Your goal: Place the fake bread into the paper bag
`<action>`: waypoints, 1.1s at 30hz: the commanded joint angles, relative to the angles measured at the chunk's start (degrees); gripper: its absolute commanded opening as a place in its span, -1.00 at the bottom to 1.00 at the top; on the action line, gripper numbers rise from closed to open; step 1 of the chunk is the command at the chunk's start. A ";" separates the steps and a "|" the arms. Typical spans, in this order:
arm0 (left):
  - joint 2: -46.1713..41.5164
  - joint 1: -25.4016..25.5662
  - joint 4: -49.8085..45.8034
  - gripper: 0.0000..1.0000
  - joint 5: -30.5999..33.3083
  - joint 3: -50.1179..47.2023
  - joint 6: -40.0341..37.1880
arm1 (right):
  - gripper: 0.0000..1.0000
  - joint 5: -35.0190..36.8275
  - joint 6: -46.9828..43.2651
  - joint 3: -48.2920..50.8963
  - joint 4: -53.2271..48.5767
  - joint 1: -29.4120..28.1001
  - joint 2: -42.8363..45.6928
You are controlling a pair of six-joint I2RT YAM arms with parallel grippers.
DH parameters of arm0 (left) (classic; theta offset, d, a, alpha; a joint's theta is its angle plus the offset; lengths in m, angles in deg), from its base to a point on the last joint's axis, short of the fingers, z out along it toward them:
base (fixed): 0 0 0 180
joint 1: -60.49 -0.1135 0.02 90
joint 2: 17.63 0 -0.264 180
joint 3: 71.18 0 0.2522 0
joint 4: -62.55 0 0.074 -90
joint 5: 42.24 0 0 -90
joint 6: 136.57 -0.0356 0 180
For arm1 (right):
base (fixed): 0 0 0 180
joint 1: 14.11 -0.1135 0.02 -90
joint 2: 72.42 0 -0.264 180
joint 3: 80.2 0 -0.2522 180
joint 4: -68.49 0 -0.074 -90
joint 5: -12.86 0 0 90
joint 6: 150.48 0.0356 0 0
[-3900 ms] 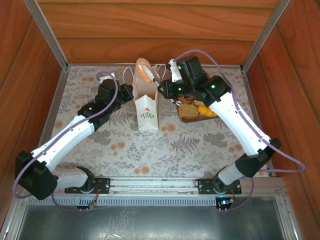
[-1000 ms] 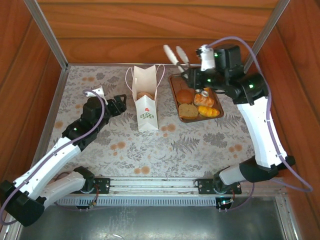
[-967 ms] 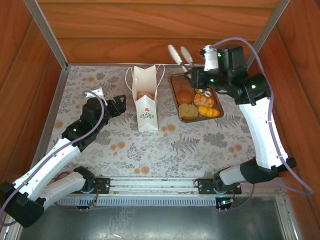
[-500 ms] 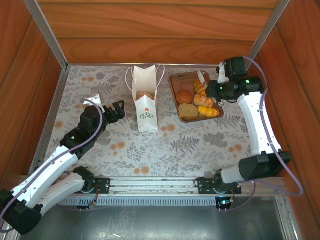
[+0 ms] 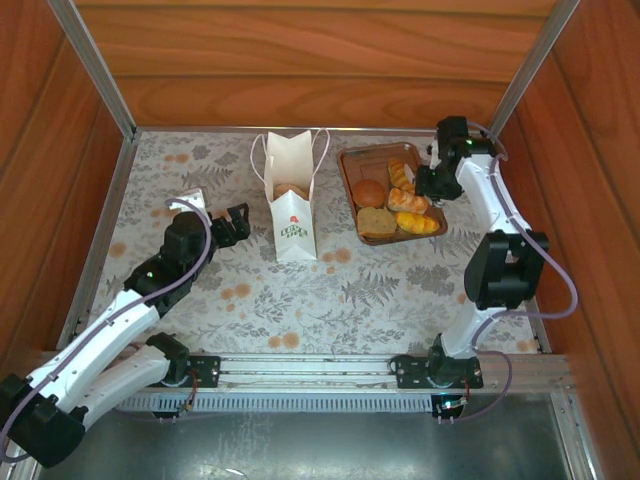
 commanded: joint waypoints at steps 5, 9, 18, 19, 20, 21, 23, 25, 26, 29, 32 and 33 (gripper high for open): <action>1.30 -1.05 1.25 1.00 -0.25 0.54 -1.91 | 0.12 0.93 -2.65 -5.47 0.70 0.64 -4.86; 1.95 -1.64 1.42 1.00 -0.22 0.54 -1.82 | 0.16 0.32 -3.34 -6.57 0.85 0.82 -6.40; 2.72 -2.13 1.25 1.00 -0.52 1.07 -1.51 | 0.21 -1.60 -4.18 -8.74 0.61 0.91 -9.97; 2.77 -2.17 1.25 1.00 -0.49 1.07 -1.39 | 0.22 -1.66 -4.26 -9.02 0.61 1.01 -10.43; 2.76 -2.16 1.25 1.00 -0.52 1.15 -1.22 | 0.22 -1.80 -4.34 -9.25 0.61 1.00 -10.74; 2.81 -2.14 1.29 1.00 -0.50 1.16 -1.12 | 0.23 -2.00 -4.35 -9.58 0.51 1.00 -11.23; 2.84 -2.14 1.25 1.00 -0.50 1.24 -0.86 | 0.23 -2.56 -4.43 -10.15 0.34 0.95 -11.95; 2.93 -2.13 1.25 1.00 -0.51 1.28 -0.69 | 0.23 -2.69 -4.44 -10.72 0.10 1.02 -12.77; 3.01 -2.15 1.25 1.00 -0.59 1.33 -0.62 | 0.23 -2.63 -4.42 -10.87 0.08 0.96 -13.05; 3.27 -2.15 1.25 1.00 -0.77 1.42 -0.59 | 0.24 -2.62 -4.48 -11.53 -0.27 0.98 -14.14; 3.62 -2.14 1.25 1.00 -0.81 1.59 -0.59 | 0.24 -3.00 -4.61 -12.18 -0.36 1.01 -15.21; 3.71 -2.22 1.25 1.00 -0.85 1.66 -0.58 | 0.24 -2.85 -4.71 -12.33 -0.36 1.01 -15.52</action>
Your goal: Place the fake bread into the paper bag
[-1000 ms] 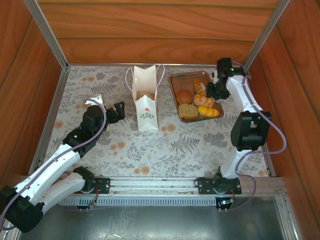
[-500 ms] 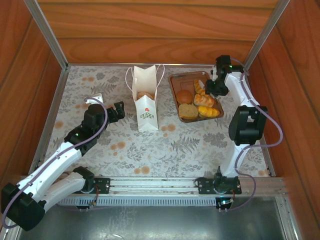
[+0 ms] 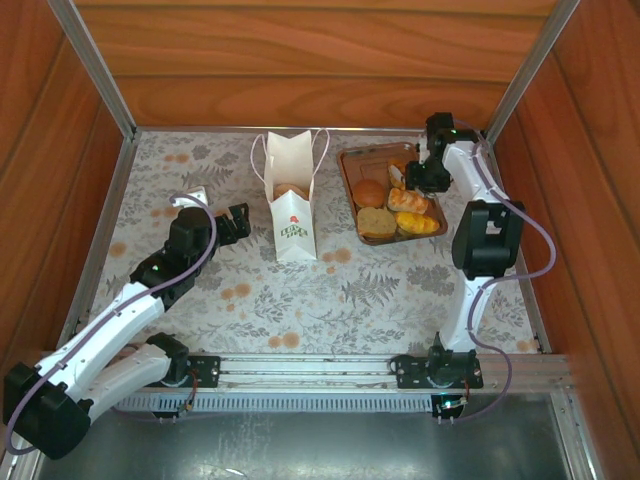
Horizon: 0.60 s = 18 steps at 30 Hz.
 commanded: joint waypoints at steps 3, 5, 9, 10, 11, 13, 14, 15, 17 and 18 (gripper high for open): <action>0.42 -0.56 0.79 1.00 -0.39 1.64 0.04 | 0.24 0.50 -1.11 -2.92 -1.54 0.46 -2.05; 0.42 -0.51 0.79 1.00 -0.44 1.74 0.04 | 0.24 0.41 -1.39 -3.52 -1.85 0.48 -2.97; 0.50 -0.54 0.74 1.00 -0.30 1.85 0.00 | 0.24 -0.66 -1.38 -4.27 -2.03 0.46 -4.38; 0.54 -0.55 0.76 1.00 -0.33 1.88 0.07 | 0.24 -0.92 -1.38 -4.46 -2.07 0.48 -4.77; 0.57 -0.52 0.71 1.00 -0.37 1.86 0.18 | 0.24 -1.13 -1.38 -4.70 -2.23 0.48 -5.08; 0.58 -0.59 0.79 1.00 -0.40 1.86 0.38 | 0.22 -1.54 -1.43 -5.34 -2.81 0.54 -5.79; 0.51 -0.59 0.79 1.00 -0.41 1.81 0.40 | 0.20 -1.57 -1.40 -5.67 -3.15 0.45 -6.00; 0.64 -0.59 0.79 1.00 -0.45 1.92 0.48 | 0.18 -1.66 -1.41 -5.98 -3.40 0.52 -6.08; 0.70 -0.60 0.88 1.00 -0.54 2.12 0.48 | 0.09 -1.75 -1.38 -6.12 -3.39 0.47 -5.91; 0.84 -0.55 1.01 1.00 -0.63 2.32 0.56 | 0.06 -1.74 -1.31 -5.94 -3.39 0.52 -5.50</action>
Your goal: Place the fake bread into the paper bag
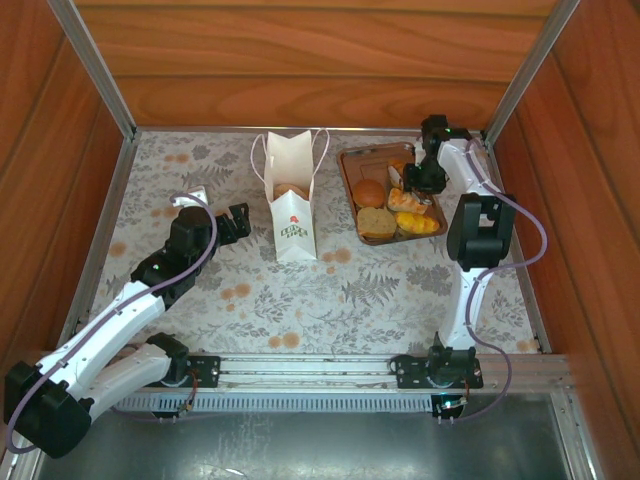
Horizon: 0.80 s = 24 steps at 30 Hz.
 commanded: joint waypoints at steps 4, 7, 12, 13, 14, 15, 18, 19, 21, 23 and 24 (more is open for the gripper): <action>0.93 -0.30 1.01 1.00 -1.18 3.39 0.07 | -0.04 -1.08 -0.49 -1.08 -0.36 0.45 2.26; 1.34 -0.29 0.72 1.00 -2.01 4.36 -0.02 | -0.09 -1.24 -0.22 -0.64 0.04 0.42 4.23; 1.24 -0.33 -0.39 0.99 -3.69 6.19 0.37 | -0.11 -1.48 0.50 1.13 1.61 0.38 8.35; 1.08 -0.25 -0.50 0.98 -4.25 6.63 0.70 | -0.11 -1.58 0.65 1.49 2.01 0.38 9.35; 0.96 -0.33 -0.51 0.96 -4.81 6.97 1.18 | -0.11 -1.73 0.87 1.71 2.19 0.38 10.08; 0.77 -0.34 -0.29 0.94 -5.64 7.32 1.89 | -0.12 -1.88 1.11 1.95 2.44 0.39 11.13; 0.60 -0.33 1.31 0.88 -8.49 8.20 4.24 | -0.12 -2.55 1.82 2.78 3.32 0.39 14.26; 0.83 -0.24 2.35 0.87 -9.66 8.40 5.06 | -0.12 -2.87 2.16 3.15 3.71 0.43 15.51; 1.83 -0.23 3.68 0.86 -11.95 9.31 6.77 | -0.12 -3.85 2.99 4.33 4.64 0.41 18.03; 3.57 -0.03 3.64 0.85 -13.64 10.93 7.86 | -0.12 -5.67 3.97 6.06 5.96 0.43 21.05; 4.65 0.24 3.60 0.85 -14.38 11.72 8.32 | -0.12 -6.72 4.72 7.24 6.77 0.41 22.79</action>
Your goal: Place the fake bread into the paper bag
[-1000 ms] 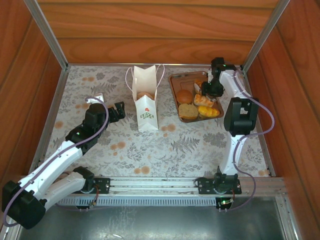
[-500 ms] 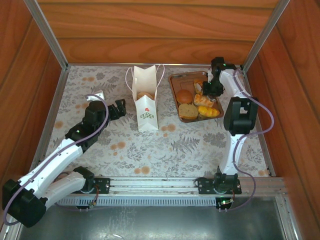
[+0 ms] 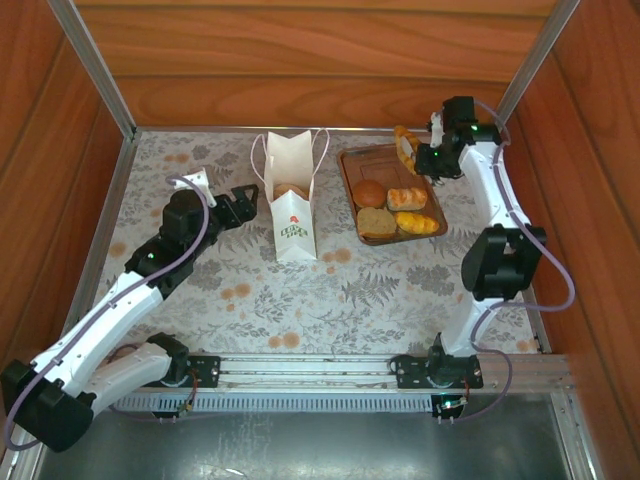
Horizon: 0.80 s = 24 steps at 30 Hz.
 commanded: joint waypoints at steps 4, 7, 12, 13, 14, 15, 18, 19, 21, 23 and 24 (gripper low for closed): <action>5.65 1.20 2.50 0.84 -4.31 4.92 4.61 | -0.12 -8.02 5.47 7.71 7.04 0.16 12.45; 8.57 1.69 2.59 0.84 -4.23 6.79 5.67 | -0.12 -11.38 7.97 12.19 9.61 0.17 18.00; 12.79 1.95 2.78 0.79 -3.66 9.44 7.98 | -0.13 -17.20 11.59 17.68 11.71 0.05 25.65; 13.59 1.96 2.89 0.77 -3.66 9.99 8.57 | -0.13 -18.22 12.20 18.66 11.95 0.08 27.06; 14.34 1.89 2.95 0.75 -3.65 10.59 9.00 | -0.13 -19.15 12.69 19.67 12.18 0.05 28.53; 15.09 1.96 2.95 0.73 -3.74 11.08 9.28 | -0.13 -19.76 13.19 20.64 12.40 0.04 29.66; 17.05 1.90 3.11 0.59 -3.52 12.43 10.18 | -0.13 -21.83 14.67 23.49 13.07 0.02 33.46; 17.77 1.96 3.17 0.50 -3.23 12.75 10.57 | -0.14 -22.44 14.92 24.12 13.02 0.01 34.50; 18.78 1.91 3.12 0.34 -2.79 13.29 11.33 | -0.14 -23.54 15.58 25.15 12.64 -0.11 36.58; 19.68 1.90 3.13 0.21 -2.31 13.75 11.81 | -0.14 -24.65 16.24 25.63 12.18 -0.10 38.35; 19.95 1.92 3.17 0.15 -2.13 13.87 11.93 | -0.14 -25.18 16.56 25.81 12.18 -0.23 39.01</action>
